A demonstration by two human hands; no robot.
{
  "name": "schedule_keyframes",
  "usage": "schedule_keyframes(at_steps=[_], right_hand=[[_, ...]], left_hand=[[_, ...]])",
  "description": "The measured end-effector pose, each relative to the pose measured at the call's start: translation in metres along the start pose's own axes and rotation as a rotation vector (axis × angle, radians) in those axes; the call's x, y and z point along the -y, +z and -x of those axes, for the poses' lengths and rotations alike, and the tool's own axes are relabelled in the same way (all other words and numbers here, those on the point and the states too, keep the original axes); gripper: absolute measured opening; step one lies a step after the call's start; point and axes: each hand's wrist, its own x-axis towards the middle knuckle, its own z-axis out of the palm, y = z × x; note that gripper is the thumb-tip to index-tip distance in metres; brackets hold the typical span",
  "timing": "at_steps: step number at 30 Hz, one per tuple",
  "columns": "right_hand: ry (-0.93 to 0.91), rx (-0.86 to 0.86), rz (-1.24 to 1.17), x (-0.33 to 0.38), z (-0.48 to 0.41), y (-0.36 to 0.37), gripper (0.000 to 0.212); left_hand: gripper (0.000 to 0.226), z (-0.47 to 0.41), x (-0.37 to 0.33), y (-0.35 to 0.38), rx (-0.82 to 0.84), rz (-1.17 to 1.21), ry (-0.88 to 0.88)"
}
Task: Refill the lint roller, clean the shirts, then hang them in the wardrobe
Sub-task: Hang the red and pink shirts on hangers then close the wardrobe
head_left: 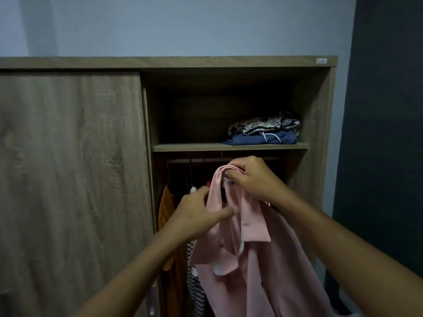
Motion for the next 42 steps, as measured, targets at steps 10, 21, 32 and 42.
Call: schedule_keyframes(at_steps=[10,21,32,42], right_hand=[[0.092,-0.052,-0.062,-0.022,0.008,-0.041,0.014],[0.066,-0.016,-0.146,-0.019,0.013,-0.041,0.01],[0.077,-0.006,-0.14,-0.01,0.007,-0.025,0.015],[0.163,0.209,0.001,-0.035,0.027,-0.024,0.027]], left_hand=[[0.04,-0.014,0.026,-0.004,0.248,0.783,-0.246],[0.011,-0.025,0.044,-0.003,0.411,0.354,-0.16],[0.027,-0.01,0.018,0.021,-0.38,-0.018,0.346],[0.009,-0.02,0.012,-0.005,-0.511,0.047,0.318]])
